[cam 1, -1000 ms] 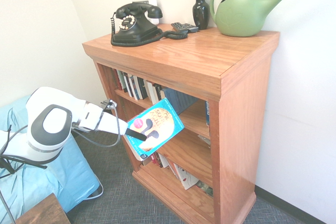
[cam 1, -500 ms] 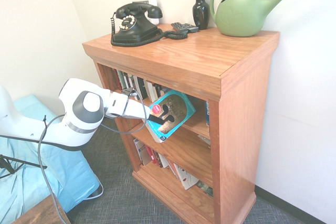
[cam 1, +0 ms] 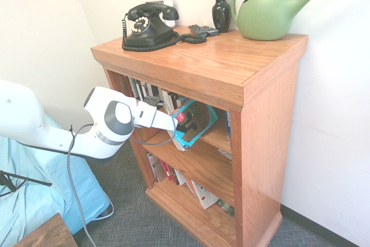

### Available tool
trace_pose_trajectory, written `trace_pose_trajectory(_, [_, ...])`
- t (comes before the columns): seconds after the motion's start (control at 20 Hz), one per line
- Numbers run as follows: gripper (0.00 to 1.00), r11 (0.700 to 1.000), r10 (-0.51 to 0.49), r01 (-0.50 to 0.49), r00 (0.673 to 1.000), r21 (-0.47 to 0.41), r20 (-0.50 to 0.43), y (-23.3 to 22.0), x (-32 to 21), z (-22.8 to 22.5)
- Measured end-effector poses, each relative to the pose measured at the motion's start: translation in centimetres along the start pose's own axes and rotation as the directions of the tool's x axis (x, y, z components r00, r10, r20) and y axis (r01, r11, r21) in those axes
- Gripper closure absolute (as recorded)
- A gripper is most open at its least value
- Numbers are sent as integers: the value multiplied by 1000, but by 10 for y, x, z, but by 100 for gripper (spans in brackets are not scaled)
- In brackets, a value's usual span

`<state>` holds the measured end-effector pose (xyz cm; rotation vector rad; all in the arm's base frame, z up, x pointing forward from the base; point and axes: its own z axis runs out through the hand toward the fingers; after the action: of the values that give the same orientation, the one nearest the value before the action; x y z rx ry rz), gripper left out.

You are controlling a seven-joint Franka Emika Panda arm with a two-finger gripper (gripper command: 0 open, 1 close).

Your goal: Organize the shelf

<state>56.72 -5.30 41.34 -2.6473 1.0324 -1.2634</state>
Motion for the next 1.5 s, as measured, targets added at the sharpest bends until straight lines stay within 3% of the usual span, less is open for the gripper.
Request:
trace_pose_trajectory(0.9, [100, 999, 16, -15, 1000, 40, -17, -31, 21, 32])
trace_pose_trajectory(0.95, [0, 999, 16, -16, 1000, 38, -17, -32, 20, 33])
trace_pose_trajectory(1.5, [0, 1000, 19, -19, 1000, 24, -10, -34, 17, 40])
